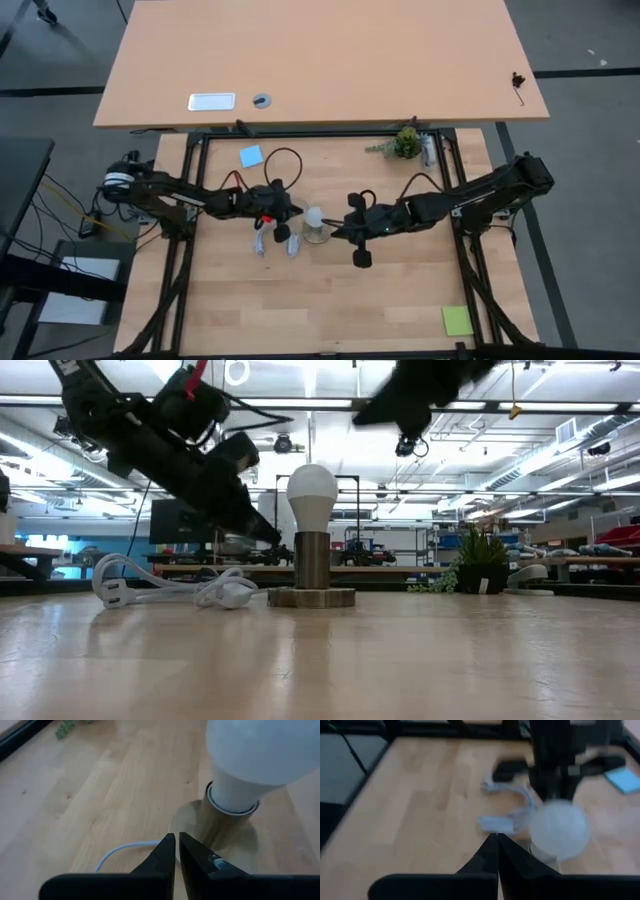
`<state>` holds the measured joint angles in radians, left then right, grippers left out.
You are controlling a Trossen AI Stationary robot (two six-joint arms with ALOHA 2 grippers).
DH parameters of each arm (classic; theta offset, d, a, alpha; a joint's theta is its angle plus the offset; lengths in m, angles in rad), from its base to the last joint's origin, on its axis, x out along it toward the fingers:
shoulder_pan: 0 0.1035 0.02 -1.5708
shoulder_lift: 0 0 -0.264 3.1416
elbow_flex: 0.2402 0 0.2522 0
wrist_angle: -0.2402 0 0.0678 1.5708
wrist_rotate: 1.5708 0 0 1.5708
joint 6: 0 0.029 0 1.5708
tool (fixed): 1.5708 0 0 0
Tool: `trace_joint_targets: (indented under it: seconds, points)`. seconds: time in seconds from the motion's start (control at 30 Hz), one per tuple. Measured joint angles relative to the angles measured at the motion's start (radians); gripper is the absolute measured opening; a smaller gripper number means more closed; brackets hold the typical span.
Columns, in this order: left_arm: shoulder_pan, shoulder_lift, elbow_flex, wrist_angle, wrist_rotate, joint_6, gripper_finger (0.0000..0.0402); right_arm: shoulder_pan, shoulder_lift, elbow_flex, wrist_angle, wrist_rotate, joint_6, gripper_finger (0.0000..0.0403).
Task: Screw lightbulb
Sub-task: Remove the light bulb from the lamp
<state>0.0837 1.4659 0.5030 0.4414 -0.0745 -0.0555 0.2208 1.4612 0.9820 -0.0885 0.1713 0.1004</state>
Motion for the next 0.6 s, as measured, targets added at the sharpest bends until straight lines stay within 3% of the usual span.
trace_joint_targets:
  seconds: [0.33,0.6]
  points:
    - [-0.048,-0.021,-0.012,-0.007,0.03,-0.049,0.0008,-0.053,0.009,-0.364,0.522,0.044,0.033,0.0005]
    - [-0.102,-0.02,-0.129,0.171,0.006,-0.165,0.0002,-0.087,0.029,-0.474,0.642,0.072,0.128,0.0005]
